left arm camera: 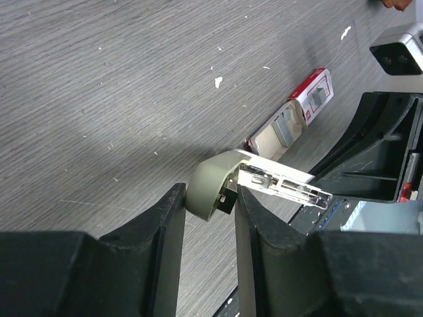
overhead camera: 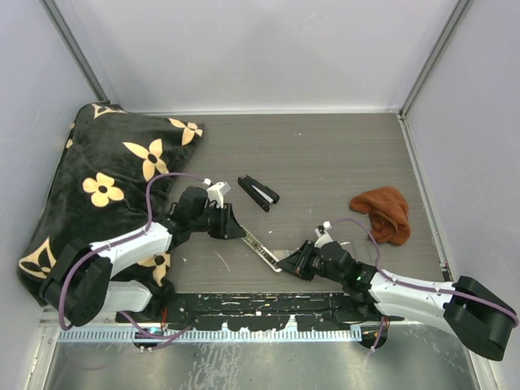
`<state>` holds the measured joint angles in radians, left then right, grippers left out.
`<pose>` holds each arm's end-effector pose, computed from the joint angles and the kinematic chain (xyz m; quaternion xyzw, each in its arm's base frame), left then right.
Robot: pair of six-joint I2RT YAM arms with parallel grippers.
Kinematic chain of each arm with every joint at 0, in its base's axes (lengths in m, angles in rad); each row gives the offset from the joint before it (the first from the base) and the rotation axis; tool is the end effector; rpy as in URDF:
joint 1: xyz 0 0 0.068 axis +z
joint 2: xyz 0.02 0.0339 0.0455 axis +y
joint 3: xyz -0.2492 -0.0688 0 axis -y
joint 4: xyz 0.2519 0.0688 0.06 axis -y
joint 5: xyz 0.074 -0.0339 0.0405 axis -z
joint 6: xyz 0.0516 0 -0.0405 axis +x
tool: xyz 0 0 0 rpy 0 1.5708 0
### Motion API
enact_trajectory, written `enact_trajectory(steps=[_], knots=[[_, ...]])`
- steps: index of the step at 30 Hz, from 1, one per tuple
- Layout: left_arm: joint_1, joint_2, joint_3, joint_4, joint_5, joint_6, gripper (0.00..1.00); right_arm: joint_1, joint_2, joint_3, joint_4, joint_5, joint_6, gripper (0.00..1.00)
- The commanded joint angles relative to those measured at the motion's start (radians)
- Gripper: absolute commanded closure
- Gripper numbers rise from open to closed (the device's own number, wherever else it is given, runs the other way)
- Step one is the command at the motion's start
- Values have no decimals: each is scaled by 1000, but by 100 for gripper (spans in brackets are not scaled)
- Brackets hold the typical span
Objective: Load the staples into the stapler
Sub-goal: Open the stapler at the center of the board.
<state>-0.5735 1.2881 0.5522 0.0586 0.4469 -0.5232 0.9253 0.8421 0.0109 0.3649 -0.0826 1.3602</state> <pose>0.2159 -0.1660 0.1527 0.1178 0.8768 -0.3902 0.2553 0.1050 0.1465 0.0974 0.1624 0.8353 0.4915 0.1856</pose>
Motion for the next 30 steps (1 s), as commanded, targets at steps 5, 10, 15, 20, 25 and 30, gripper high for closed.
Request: enact_trajectory(steps=[5, 10, 15, 20, 25, 30], knots=[[-29, -146, 94, -177, -84, 113, 100, -5, 62, 155, -119, -13, -156, 94], [-36, -233, 141, -322, -195, 115, 100, -6, 94, 164, -49, -28, -159, 79], [-36, -262, 172, -402, -232, 103, 100, -8, 108, 109, 72, -54, -115, 66], [-36, -250, 202, -455, -274, 106, 100, -9, 98, 95, 112, -67, -105, 56], [-36, -238, 230, -510, -323, 118, 100, -12, 74, 86, 109, -68, -102, 52], [-37, -234, 267, -558, -353, 132, 100, -18, 53, 92, 83, -69, -118, 46]])
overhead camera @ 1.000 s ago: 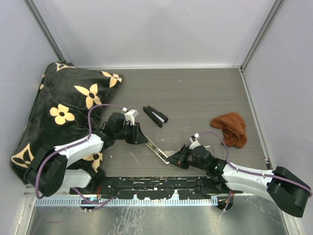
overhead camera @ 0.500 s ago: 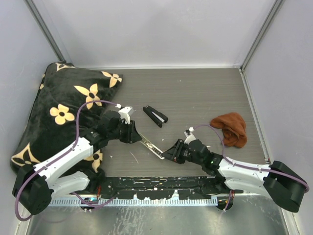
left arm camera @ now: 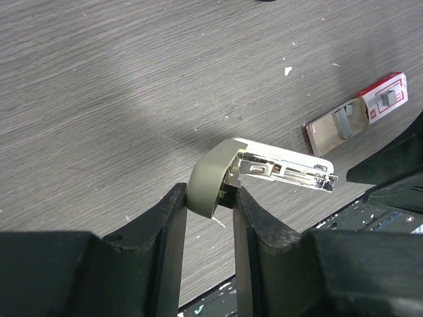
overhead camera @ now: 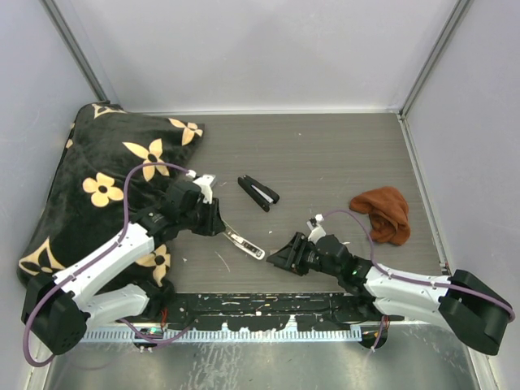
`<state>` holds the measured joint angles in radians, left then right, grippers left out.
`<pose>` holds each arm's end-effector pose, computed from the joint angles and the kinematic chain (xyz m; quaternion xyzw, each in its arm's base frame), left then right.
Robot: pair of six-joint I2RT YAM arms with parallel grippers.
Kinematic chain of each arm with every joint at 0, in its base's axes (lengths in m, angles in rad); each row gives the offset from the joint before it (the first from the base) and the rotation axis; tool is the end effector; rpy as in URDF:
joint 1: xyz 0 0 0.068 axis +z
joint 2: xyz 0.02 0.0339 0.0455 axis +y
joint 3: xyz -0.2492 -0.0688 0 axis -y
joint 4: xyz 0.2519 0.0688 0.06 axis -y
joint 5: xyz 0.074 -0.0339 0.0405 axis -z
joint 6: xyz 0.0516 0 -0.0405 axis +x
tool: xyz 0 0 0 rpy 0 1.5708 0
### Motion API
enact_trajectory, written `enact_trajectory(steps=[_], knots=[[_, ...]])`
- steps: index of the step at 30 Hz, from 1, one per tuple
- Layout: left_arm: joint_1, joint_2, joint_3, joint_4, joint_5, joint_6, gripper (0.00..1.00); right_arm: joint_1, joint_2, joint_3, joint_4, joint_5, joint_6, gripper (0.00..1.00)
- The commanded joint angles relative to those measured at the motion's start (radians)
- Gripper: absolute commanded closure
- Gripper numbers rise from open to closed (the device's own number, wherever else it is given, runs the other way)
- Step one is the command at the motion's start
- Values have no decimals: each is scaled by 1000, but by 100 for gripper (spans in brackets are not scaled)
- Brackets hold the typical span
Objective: Load the staples into the stapler
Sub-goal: Open the stapler at the center of the board.
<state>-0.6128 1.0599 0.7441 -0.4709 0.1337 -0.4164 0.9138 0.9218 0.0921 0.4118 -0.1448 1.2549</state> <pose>0.1961 -0.1463 0.2211 0.1158 0.9151 -0.2414 0.3015 0.1150 0.1613 0.1160 0.1031 0.8308 0.5089 0.2005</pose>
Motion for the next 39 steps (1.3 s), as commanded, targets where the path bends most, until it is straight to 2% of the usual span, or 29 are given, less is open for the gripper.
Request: enact_trajectory(steps=[1, 6, 10, 16, 20, 27, 39], knots=[[3, -5, 84, -43, -49, 29, 100, -7, -34, 21, 12, -4, -28, 45], [3, 22, 157, -137, -80, 55, 100, -10, -74, 150, -258, 43, -182, 41], [3, 63, 222, -216, -82, 96, 100, -13, -84, 307, -529, 119, -347, 33], [-15, 124, 313, -311, -115, 192, 100, -13, -55, 519, -939, 385, -451, 33], [-71, 140, 327, -293, -187, 211, 100, -24, -1, 585, -1111, 512, -460, 37], [-97, 135, 309, -232, -228, 218, 100, -47, 100, 589, -1191, 548, -464, 45], [-96, 131, 288, -221, -237, 235, 100, -23, 216, 610, -1107, 514, -541, 55]])
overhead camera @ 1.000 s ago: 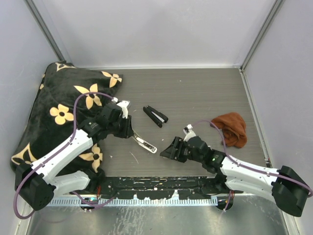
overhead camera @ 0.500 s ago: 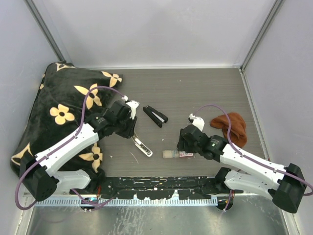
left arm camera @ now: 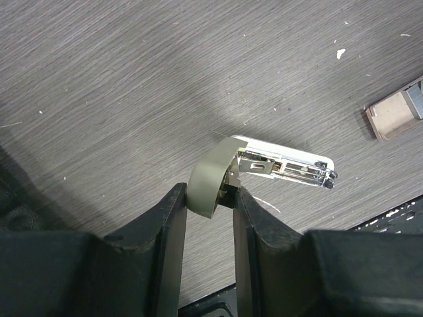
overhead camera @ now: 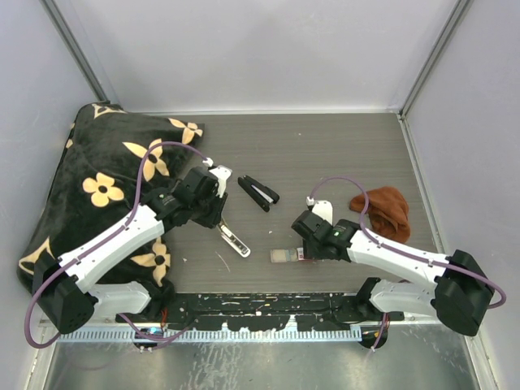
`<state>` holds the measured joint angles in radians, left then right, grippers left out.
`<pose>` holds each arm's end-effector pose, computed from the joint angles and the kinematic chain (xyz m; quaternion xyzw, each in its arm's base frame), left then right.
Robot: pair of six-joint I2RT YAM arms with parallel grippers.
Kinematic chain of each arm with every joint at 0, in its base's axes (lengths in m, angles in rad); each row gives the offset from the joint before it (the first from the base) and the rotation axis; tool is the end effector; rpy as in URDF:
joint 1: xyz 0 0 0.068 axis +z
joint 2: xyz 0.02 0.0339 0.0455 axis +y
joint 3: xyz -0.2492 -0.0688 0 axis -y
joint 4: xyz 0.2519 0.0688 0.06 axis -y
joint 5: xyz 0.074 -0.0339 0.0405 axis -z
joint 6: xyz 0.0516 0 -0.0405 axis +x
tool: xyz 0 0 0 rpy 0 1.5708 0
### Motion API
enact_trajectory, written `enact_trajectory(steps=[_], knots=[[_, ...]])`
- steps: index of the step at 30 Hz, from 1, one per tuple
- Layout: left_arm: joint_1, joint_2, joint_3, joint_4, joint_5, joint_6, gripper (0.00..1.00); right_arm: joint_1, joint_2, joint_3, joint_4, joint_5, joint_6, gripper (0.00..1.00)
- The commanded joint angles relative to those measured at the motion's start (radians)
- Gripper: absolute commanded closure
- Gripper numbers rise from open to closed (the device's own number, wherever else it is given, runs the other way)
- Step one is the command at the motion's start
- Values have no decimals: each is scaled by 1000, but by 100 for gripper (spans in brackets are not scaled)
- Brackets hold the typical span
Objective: Load the staples into the stapler
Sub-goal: Open the stapler at the center of the board, then pick up the staple from the staple box.
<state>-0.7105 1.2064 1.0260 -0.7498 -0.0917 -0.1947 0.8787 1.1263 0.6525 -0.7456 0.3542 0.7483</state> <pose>0.2037 -0.1691 0.2596 0.2279 0.9205 -0.0984 0.3019 0.1456 0.1476 0.1620 -0.0324 0.9692 0.0059 0.2443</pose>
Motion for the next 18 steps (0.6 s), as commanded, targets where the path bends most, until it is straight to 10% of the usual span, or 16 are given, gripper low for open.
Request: enact_trajectory(steps=[1, 18], knots=[[1, -15, 5, 59, -12, 14, 100, 13, 15, 51, 56, 14, -37, 55], [1, -15, 3, 61, -4, 16, 100, 19, 92, 29, 129, -3, -40, 64]])
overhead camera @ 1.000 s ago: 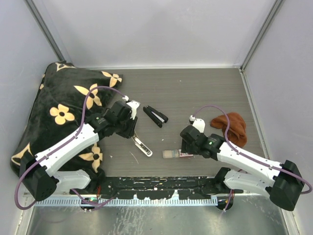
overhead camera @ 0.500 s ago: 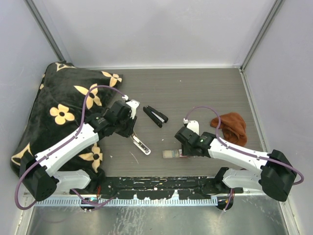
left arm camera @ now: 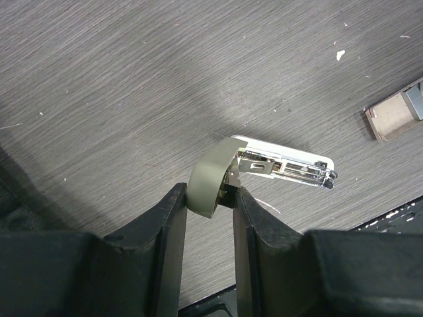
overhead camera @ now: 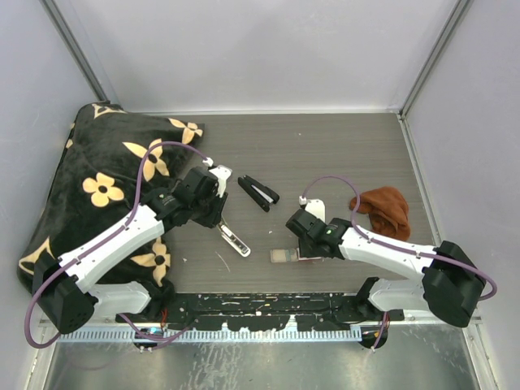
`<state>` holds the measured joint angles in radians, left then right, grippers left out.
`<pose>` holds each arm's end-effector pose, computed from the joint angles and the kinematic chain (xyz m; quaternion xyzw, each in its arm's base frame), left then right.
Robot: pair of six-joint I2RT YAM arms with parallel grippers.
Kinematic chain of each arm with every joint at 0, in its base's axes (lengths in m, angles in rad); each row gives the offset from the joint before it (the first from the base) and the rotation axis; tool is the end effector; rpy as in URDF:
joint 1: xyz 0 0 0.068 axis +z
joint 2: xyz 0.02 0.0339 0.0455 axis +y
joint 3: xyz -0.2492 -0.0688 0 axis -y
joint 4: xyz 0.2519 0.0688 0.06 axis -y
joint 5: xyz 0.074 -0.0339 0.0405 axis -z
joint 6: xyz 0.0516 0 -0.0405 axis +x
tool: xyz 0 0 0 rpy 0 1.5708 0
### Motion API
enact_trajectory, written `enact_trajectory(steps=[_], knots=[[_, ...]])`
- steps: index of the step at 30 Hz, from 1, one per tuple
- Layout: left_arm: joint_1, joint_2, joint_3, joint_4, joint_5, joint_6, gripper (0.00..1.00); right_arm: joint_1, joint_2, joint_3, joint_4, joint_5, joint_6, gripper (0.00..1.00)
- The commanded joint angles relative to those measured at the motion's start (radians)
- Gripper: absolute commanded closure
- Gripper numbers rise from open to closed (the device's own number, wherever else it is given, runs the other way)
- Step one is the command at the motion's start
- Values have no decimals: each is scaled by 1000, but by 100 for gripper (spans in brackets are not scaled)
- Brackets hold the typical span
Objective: Load the staples into the stapler
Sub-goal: Pick up the staple from the staple box.
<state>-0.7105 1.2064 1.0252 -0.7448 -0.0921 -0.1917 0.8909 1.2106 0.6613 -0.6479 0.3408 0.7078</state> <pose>0.2041 -0.1693 0.2598 0.2289 0.9195 -0.0987 0.3039 0.1537 0.1626 0.1522 -0.0572 0.9672 0.0150 0.2471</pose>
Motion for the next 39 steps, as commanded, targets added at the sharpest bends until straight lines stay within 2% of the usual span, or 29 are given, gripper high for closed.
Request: enact_trajectory(steps=[1, 22, 39], knots=[[1, -15, 4, 57, -4, 13, 100, 7, 9, 18, 31, 11, 7, 64], [1, -14, 4, 58, 2, 13, 100, 20, 13, 5, -50, 61, 89, 64], [1, -16, 4, 58, 3, 13, 100, 5, 14, -24, 21, 37, 78, 67]])
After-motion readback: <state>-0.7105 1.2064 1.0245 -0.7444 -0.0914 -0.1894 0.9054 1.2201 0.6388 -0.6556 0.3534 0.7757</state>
